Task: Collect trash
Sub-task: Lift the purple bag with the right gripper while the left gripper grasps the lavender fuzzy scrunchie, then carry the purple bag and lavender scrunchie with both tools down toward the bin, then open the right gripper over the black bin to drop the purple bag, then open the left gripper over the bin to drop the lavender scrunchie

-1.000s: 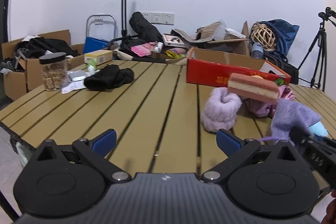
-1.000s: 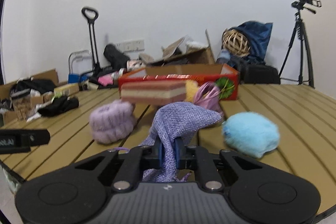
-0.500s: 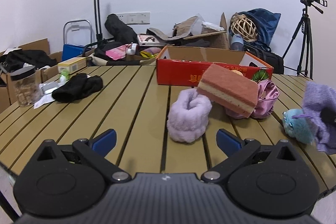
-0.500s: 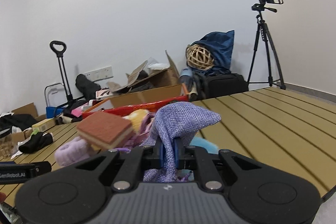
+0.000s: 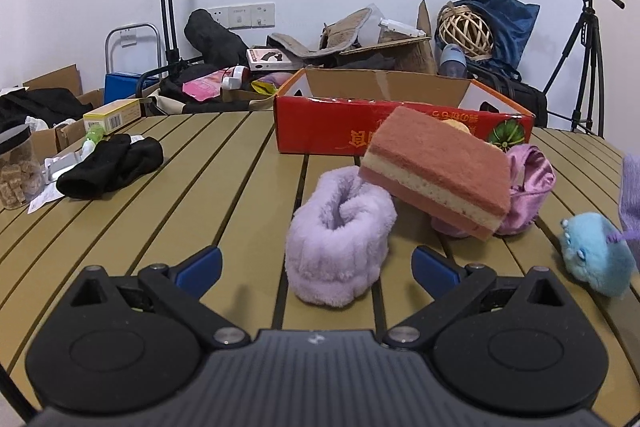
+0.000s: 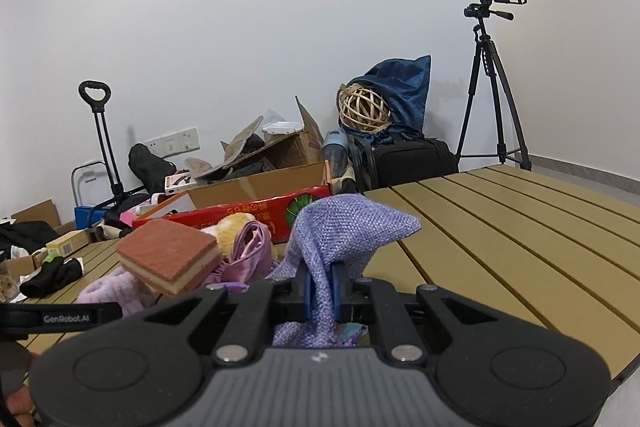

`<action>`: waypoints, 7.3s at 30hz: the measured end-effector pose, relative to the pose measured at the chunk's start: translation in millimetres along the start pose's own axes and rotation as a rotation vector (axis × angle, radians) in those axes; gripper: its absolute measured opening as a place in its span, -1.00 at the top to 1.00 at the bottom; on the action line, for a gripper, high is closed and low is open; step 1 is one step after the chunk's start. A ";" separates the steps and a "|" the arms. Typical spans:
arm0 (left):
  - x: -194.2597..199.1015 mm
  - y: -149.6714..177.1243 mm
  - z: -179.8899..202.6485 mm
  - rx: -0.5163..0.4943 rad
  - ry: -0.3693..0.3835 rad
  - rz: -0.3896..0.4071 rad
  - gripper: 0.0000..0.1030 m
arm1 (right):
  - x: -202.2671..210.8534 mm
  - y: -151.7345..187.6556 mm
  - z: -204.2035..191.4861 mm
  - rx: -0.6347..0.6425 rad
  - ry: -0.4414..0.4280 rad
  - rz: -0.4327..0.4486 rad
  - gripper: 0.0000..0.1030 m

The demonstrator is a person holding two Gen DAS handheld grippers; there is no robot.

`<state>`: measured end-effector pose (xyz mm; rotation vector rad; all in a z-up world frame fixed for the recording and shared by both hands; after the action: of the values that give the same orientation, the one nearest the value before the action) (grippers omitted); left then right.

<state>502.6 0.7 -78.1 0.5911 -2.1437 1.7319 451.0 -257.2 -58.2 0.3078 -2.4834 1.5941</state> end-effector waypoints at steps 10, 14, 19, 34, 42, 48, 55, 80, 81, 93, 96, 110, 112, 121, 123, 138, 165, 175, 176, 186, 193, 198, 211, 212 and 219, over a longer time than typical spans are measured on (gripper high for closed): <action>-17.7 -2.9 -4.4 0.008 0.046 -0.015 -0.42 | -10.7 5.6 -2.2 0.001 0.003 -0.022 0.82; -20.2 -3.0 -2.3 0.010 0.099 -0.010 0.08 | -13.8 6.5 -3.9 0.000 -0.001 -0.027 0.82; -15.6 -3.2 -3.2 0.012 0.105 0.015 0.37 | -13.7 8.6 -6.6 0.004 -0.011 -0.028 0.82; 32.0 -17.8 -32.4 0.069 0.027 0.108 0.40 | -1.6 2.6 1.2 -0.024 -0.042 -0.019 0.82; 61.9 -13.3 -32.3 0.081 0.020 0.124 0.40 | 14.8 -0.3 1.4 -0.029 -0.076 -0.013 0.82; 84.1 0.2 -31.5 0.094 0.021 0.126 0.40 | 29.3 -2.5 4.4 -0.026 -0.102 -0.017 0.82; 112.5 22.3 -28.7 0.075 0.012 0.135 0.40 | 48.0 -4.4 7.1 -0.027 -0.136 -0.026 0.82; 213.3 117.5 -4.2 0.005 0.096 0.047 0.40 | 150.5 71.5 -2.5 -0.003 -0.216 -0.157 0.82; 216.4 123.3 -4.3 0.001 0.099 0.038 0.40 | 155.8 78.7 -3.2 0.001 -0.218 -0.173 0.82; 241.4 197.0 8.3 -0.041 0.152 -0.096 0.40 | 199.5 163.4 -11.0 0.104 -0.194 -0.387 0.82; 240.6 218.7 13.9 -0.050 0.176 -0.149 0.40 | 206.4 185.7 -10.4 0.131 -0.172 -0.452 0.82; 216.9 258.9 3.3 -0.024 0.156 -0.295 0.40 | 200.5 229.0 -2.6 0.160 -0.103 -0.583 0.82; 211.1 260.2 1.2 -0.015 0.153 -0.309 0.40 | 191.2 229.4 -4.4 0.163 -0.104 -0.595 0.82; 179.4 262.3 -3.2 0.012 0.133 -0.354 0.40 | 154.7 237.5 -14.4 0.167 -0.118 -0.616 0.82; 174.1 261.2 -3.0 0.011 0.130 -0.356 0.40 | 144.2 240.0 -17.9 0.164 -0.126 -0.622 0.82; 137.4 253.9 -19.3 0.027 0.074 -0.373 0.40 | 67.2 269.6 -47.7 0.221 -0.153 -0.651 0.71; 139.5 245.3 -15.2 -0.019 0.048 -0.331 0.40 | 67.8 263.4 -25.0 0.282 -0.013 -0.676 -1.00; 139.6 239.7 1.4 -0.046 0.071 -0.319 0.40 | 77.9 245.1 -9.0 0.262 0.039 -0.658 -1.00; 139.8 238.7 2.9 -0.048 0.075 -0.316 0.40 | 78.6 242.8 -6.4 0.257 0.047 -0.657 -1.00; 132.7 225.9 25.8 -0.066 0.118 -0.300 0.40 | 86.1 218.4 22.8 0.189 0.128 -0.640 -1.00; 121.0 216.6 50.7 -0.084 0.167 -0.291 0.40 | 87.9 197.8 43.5 0.167 0.188 -0.607 -1.00; 106.9 214.1 69.2 -0.086 0.207 -0.304 0.40 | 89.5 186.0 58.5 0.146 0.222 -0.582 -1.00; 82.1 228.9 99.7 -0.100 0.280 -0.361 0.13 | 81.5 187.3 70.3 0.137 0.253 -0.587 -1.00; 82.0 229.5 100.2 -0.103 0.276 -0.364 -0.02 | 80.9 187.6 70.6 0.136 0.254 -0.588 -1.00; 83.6 227.1 87.1 -0.104 0.199 -0.356 -1.00 | 79.5 190.1 66.7 0.137 0.246 -0.593 -1.00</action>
<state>316.4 -53.5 -247.2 0.6917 -1.8467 1.4159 321.6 -247.2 -231.6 0.7368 -1.8619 1.4360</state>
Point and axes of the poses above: each gripper's, at about its wrist camera, not at the fingertips, and x roughly against the way its jaws point, z to its right, y to its underside, the point moved 8 cm from there along -x, roughly the way its jaws point, and after that the axes turned 13 degrees about -x, right-handed, at the moved point
